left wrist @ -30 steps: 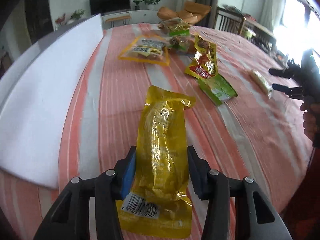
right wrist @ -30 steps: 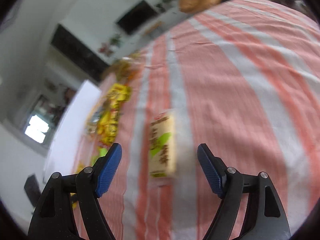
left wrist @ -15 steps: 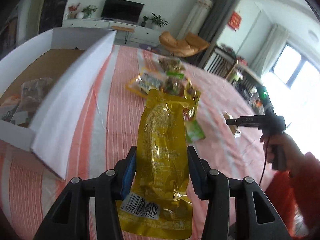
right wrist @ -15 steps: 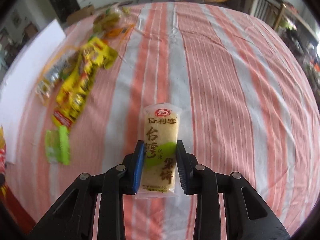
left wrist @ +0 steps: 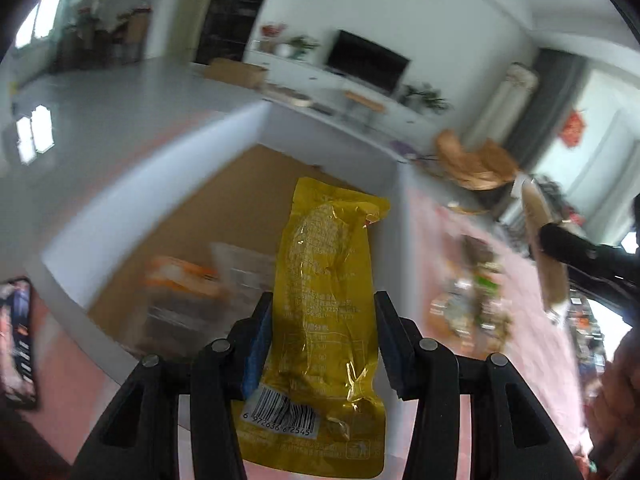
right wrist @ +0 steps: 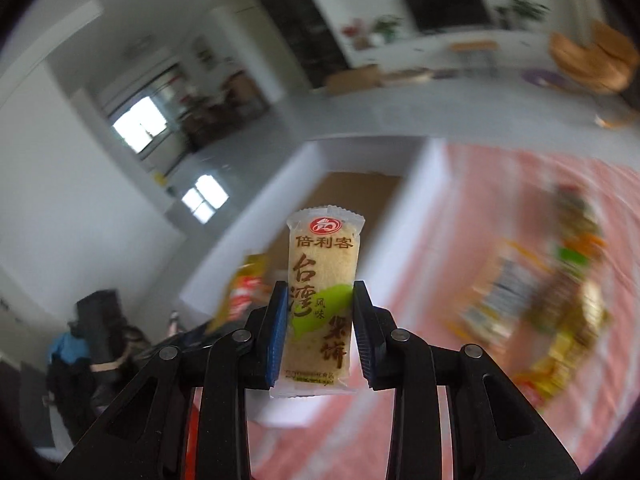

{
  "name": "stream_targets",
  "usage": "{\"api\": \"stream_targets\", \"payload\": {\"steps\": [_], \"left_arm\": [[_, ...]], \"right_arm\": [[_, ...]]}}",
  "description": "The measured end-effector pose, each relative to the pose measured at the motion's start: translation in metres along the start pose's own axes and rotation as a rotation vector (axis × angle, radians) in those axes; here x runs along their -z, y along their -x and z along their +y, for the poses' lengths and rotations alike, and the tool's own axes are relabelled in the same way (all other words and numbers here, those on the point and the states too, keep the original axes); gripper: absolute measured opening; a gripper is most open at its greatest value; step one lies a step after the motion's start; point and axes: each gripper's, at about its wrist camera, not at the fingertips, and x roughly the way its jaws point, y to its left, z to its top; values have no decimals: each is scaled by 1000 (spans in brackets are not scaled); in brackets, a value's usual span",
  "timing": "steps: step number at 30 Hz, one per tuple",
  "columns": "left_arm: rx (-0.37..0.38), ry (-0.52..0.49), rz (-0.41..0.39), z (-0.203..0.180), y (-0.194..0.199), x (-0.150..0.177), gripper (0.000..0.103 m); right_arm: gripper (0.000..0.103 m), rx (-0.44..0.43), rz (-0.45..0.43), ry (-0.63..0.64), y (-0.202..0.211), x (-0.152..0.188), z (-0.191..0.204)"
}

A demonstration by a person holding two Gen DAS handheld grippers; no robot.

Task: Organize snacks
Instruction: 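Lift the rice-cake packet with the right tool while the left carries the yellow packet toward the box, then open both tools over the white box to drop both packets, then withdraw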

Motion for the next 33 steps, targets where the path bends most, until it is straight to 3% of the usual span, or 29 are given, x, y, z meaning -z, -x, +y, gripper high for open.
{"api": "stream_targets", "payload": {"steps": [2, 3, 4, 6, 10, 13, 18, 22, 24, 28, 33], "left_arm": [[-98, -8, 12, 11, -10, -1, 52], [-123, -8, 16, 15, -14, 0, 65], [-142, -6, 17, 17, -16, 3, 82], [-150, -8, -22, 18, -12, 13, 93], [-126, -30, -62, 5, -4, 34, 93], [-34, -54, -91, -21, 13, 50, 93], [143, -171, -114, -85, 48, 81, 97], [285, -305, -71, -145, 62, 113, 101], [335, -385, 4, -179, 50, 137, 101], [294, -473, 129, -212, 7, 180, 101], [163, -509, 226, -201, -44, 208, 101]], "right_arm": [[36, -19, 9, 38, -30, 3, 30], [41, -22, 13, 49, -42, 6, 37], [58, -18, 25, 59, -55, 10, 44], [66, 10, 39, 64, -68, 23, 48], [64, 63, -2, 117, -56, 48, 30], [65, 177, -45, 182, -33, 73, 3], [68, 485, -50, 247, 17, 132, -88], [68, 659, 0, 171, 55, 173, -160], [68, 726, -6, 93, 83, 196, -198], [68, 767, -34, -53, 116, 220, -237], [68, 712, -60, -212, 134, 230, -261]]}}
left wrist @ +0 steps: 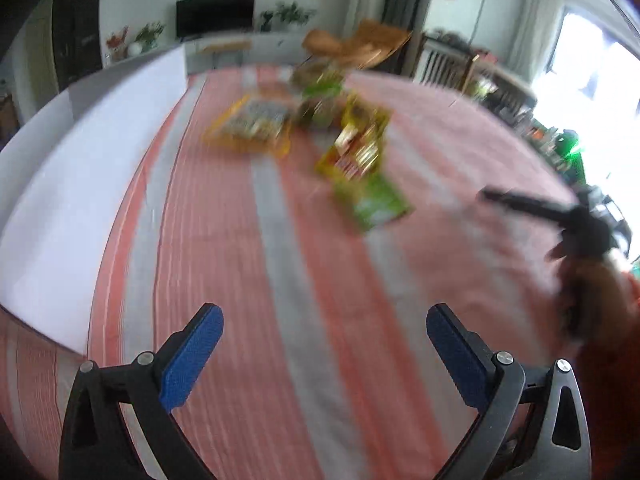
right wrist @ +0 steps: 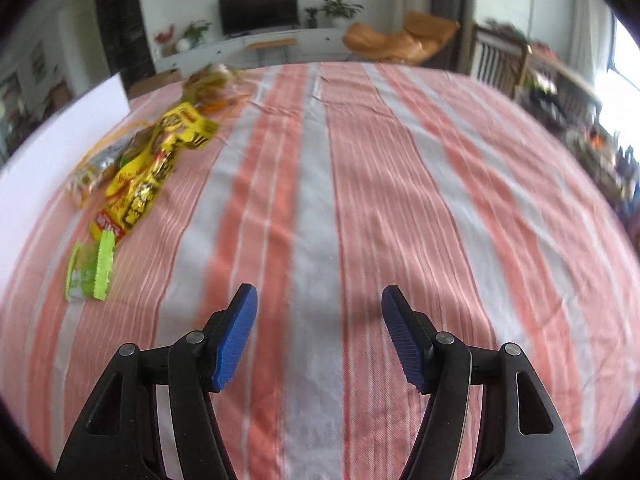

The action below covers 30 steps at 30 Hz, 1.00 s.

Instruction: Organize snacks

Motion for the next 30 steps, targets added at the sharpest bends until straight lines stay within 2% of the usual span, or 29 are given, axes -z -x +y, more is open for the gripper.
{"api": "stream_targets", "payload": {"steps": [4, 9, 12, 15, 30], "left_arm": [[-58, 21, 13, 14, -12, 7, 101], [-96, 56, 7, 28, -23, 5, 101], [-114, 40, 8, 26, -26, 6, 101], [-141, 4, 11, 21, -33, 6, 101], [-151, 6, -1, 19, -33, 9, 103]], "right_arm": [[74, -26, 0, -33, -1, 5, -3], [80, 54, 28, 59, -19, 4, 11], [82, 28, 28, 40, -19, 5, 5], [83, 39, 31, 51, -19, 6, 7], [83, 38, 32, 51, -19, 6, 6]]}}
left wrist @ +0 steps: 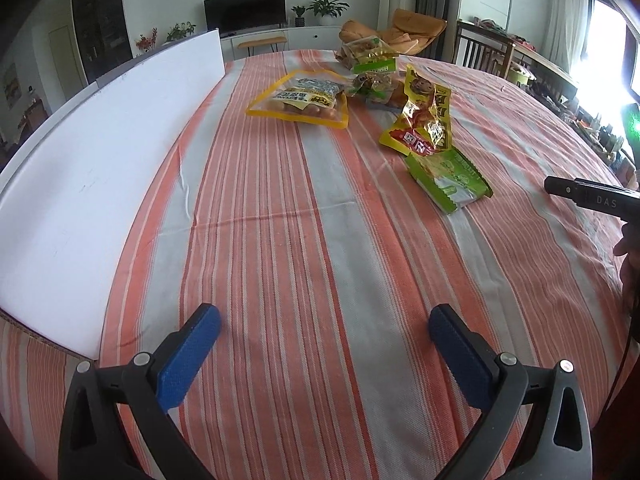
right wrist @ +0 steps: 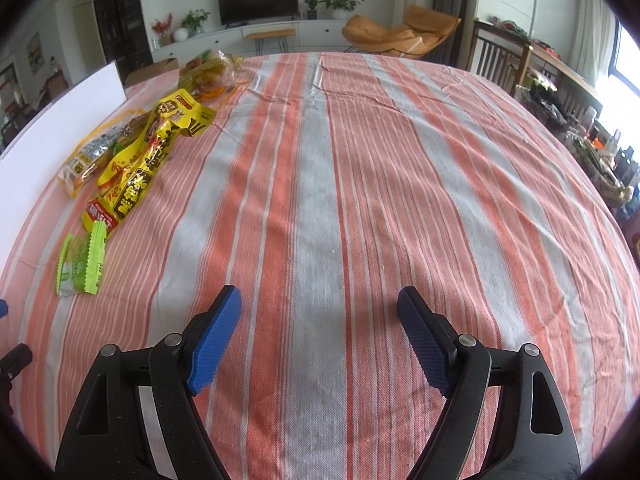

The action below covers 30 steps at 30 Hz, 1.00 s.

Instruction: Organize snacks

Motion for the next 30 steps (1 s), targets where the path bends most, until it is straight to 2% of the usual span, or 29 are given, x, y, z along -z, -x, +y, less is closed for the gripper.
{"api": "stream_targets", "payload": {"steps": [26, 27, 30], "left_arm": [[1, 1, -2, 0, 0, 0, 103], [0, 2, -3, 0, 0, 0, 103], [-2, 4, -4, 0, 1, -1, 103]], "right_arm": [[83, 0, -3, -1, 1, 1, -1], [83, -17, -8, -19, 3, 2, -1], [83, -204, -35, -91, 16, 8, 4]]}}
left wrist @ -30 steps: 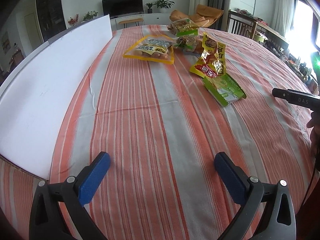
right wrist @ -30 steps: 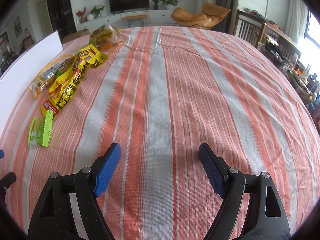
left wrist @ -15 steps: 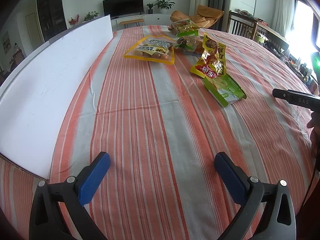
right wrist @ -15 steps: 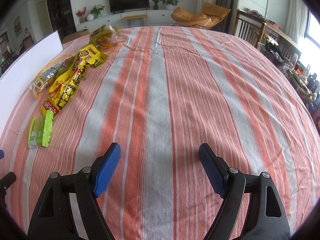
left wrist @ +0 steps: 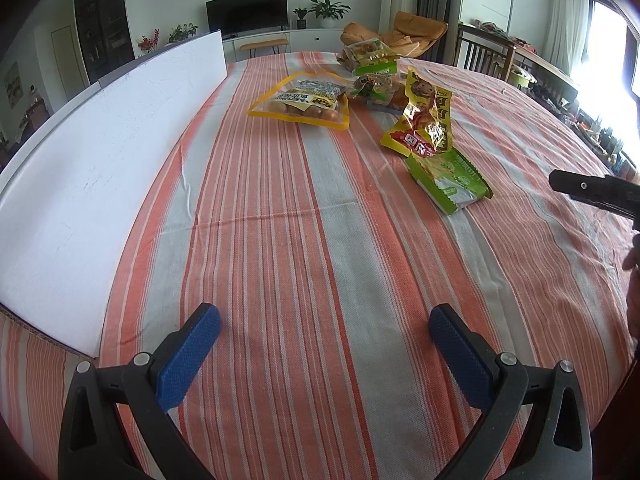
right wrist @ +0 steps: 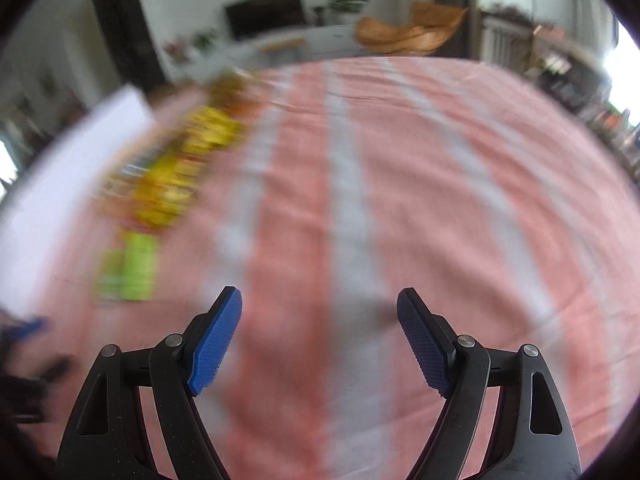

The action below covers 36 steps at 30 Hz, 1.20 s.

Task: Organize snacks
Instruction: 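Grasp the green chip packet with the right tool and lift it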

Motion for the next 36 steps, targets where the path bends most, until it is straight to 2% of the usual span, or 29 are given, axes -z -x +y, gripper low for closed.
{"api": "stream_targets", "payload": {"steps": [1, 3, 9, 13, 18, 20, 21, 27, 31, 36], "left_arm": [[-1, 1, 0, 0, 0, -1, 103], [0, 0, -1, 0, 0, -1, 103], [0, 0, -1, 0, 0, -1, 103], [0, 0, -1, 0, -1, -1, 103], [0, 0, -2, 0, -1, -1, 103], [0, 0, -2, 0, -1, 0, 103], [0, 0, -2, 0, -1, -1, 103], [0, 1, -3, 0, -1, -1, 103], [0, 0, -3, 0, -2, 0, 103], [-1, 1, -4, 0, -2, -1, 103]], "right_arm": [[83, -66, 14, 6, 1, 1, 12], [83, -125, 50, 69, -4, -3, 37], [82, -222, 123, 256, -32, -22, 112], [82, -192, 189, 355, -58, -17, 144], [78, -108, 165, 477, -63, -7, 161], [67, -99, 143, 478, -60, -3, 159], [57, -90, 133, 469, -58, -3, 156], [57, -31, 121, 415, -47, -1, 127], [58, 37, 101, 374, -38, -5, 88], [58, 98, 81, 203, -40, -29, 29]]}}
